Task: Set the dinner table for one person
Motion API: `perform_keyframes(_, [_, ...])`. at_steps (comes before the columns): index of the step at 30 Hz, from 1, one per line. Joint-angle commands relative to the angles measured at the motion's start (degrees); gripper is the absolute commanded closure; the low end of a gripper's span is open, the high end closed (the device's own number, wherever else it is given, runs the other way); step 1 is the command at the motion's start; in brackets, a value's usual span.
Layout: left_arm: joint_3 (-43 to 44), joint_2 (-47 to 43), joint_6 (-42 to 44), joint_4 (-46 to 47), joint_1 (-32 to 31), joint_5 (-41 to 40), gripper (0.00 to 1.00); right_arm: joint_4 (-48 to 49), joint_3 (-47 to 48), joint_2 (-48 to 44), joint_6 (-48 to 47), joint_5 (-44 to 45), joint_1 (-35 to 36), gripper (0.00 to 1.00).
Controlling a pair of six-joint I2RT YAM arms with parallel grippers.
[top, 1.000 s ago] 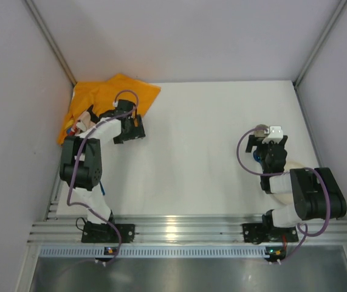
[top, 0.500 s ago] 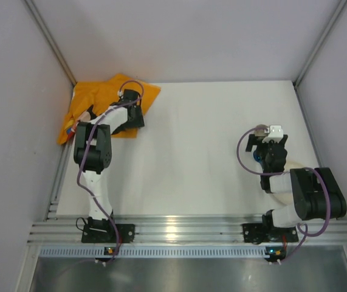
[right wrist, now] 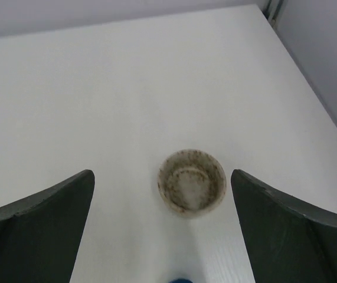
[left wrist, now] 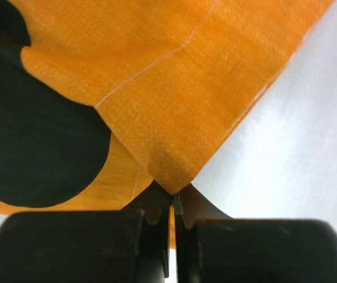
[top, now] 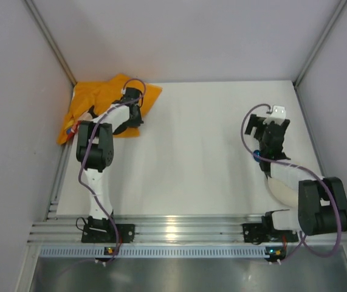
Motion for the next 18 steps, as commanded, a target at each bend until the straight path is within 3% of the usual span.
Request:
perform_keyframes(1, [-0.81,-2.51,0.63,-4.1,-4.64,4.12,1.0,-24.01,14.89,-5.51,16.01,6.71,1.8,0.0])
perform_keyframes(3, [-0.64,-4.01,-0.15,-4.62,-9.12,5.01,1.0,-39.34,25.79,-5.51,22.4,6.72,1.98,0.0])
perform_keyframes(6, [-1.16,-6.03,-1.82,-5.85,-17.46,3.96,1.0,-53.88,37.31,-5.86,26.99,0.33,2.24,0.0])
perform_keyframes(12, [-1.87,-8.41,-11.31,-3.75,-31.45,8.61,1.0,-57.63,36.55,-12.53,27.7,-12.16,2.24,0.0])
perform_keyframes(15, [0.5,-8.93,-14.56,-2.16,-36.37,12.48,0.98,-62.09,36.46,-15.18,27.52,-13.07,2.15,0.0])
perform_keyframes(16, [1.55,-9.46,-15.53,-2.95,-37.17,12.48,0.94,-63.34,36.72,-15.79,27.44,-12.89,2.15,0.0])
perform_keyframes(17, [3.13,-10.16,-18.32,-3.04,-38.13,13.26,0.82,-64.57,37.16,-16.06,27.44,-12.46,2.15,0.0])
perform_keyframes(18, [3.66,-10.95,-19.83,-2.87,-38.4,15.27,0.51,-66.67,37.34,-16.23,27.35,-11.32,2.15,0.0])
